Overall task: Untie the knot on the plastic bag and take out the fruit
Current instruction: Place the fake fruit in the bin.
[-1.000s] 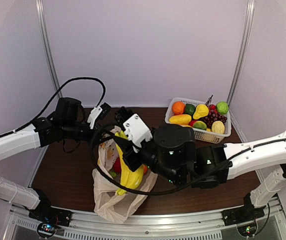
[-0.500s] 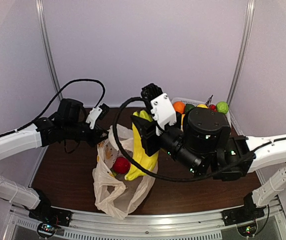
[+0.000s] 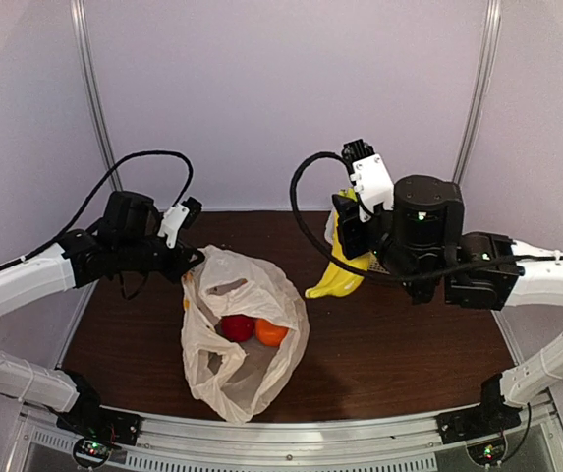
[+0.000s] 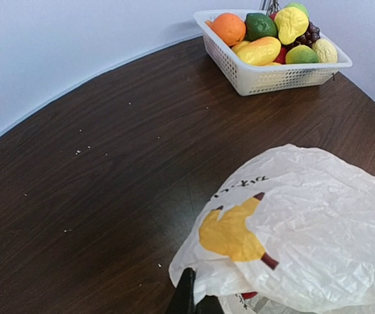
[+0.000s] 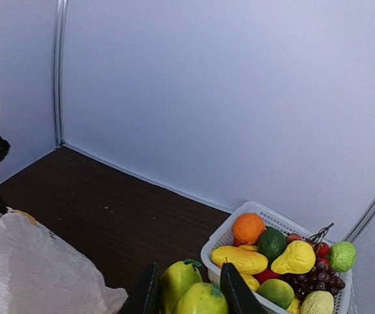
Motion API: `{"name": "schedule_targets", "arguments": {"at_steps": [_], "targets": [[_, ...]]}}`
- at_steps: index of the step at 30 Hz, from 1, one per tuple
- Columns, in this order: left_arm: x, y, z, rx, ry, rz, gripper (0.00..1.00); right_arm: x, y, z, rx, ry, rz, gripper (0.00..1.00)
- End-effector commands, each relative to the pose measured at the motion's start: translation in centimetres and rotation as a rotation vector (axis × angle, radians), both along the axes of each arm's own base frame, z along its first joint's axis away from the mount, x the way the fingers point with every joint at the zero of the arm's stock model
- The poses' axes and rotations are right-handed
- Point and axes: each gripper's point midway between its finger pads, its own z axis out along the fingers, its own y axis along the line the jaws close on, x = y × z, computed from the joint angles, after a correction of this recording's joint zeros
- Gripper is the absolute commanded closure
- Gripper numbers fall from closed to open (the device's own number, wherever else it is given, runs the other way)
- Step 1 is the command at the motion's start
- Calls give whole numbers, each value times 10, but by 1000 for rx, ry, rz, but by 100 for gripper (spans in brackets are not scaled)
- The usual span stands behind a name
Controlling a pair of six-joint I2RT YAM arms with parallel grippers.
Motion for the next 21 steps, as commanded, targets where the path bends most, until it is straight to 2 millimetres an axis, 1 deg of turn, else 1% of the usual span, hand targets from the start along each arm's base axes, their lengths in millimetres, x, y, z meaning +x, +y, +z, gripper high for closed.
{"name": "schedule_targets", "arguments": {"at_steps": [1,4,5,6,8,11,15,17,21], "targets": [[5,2,11,-18,-32,25,100,50,-59,-41,-52,96,-170,82],[5,1,10,-22,-25,22,100,93,-97,-66,-53,151,-260,82],[4,1,10,-24,-23,20,100,110,-116,-75,-50,175,-307,82],[4,0,10,-24,-21,18,100,126,-126,-88,-52,208,-327,83],[4,0,9,-27,-16,16,100,153,-147,-106,-45,261,-376,85],[3,-1,8,-30,-11,11,100,187,-179,-125,-69,307,-454,86],[2,-3,9,-36,-7,3,100,228,-225,-136,-128,346,-560,86],[2,-4,10,-43,-6,-2,100,244,-245,-137,-154,367,-588,86],[1,-5,11,-49,-4,-9,100,263,-270,-136,-214,383,-622,85]]}}
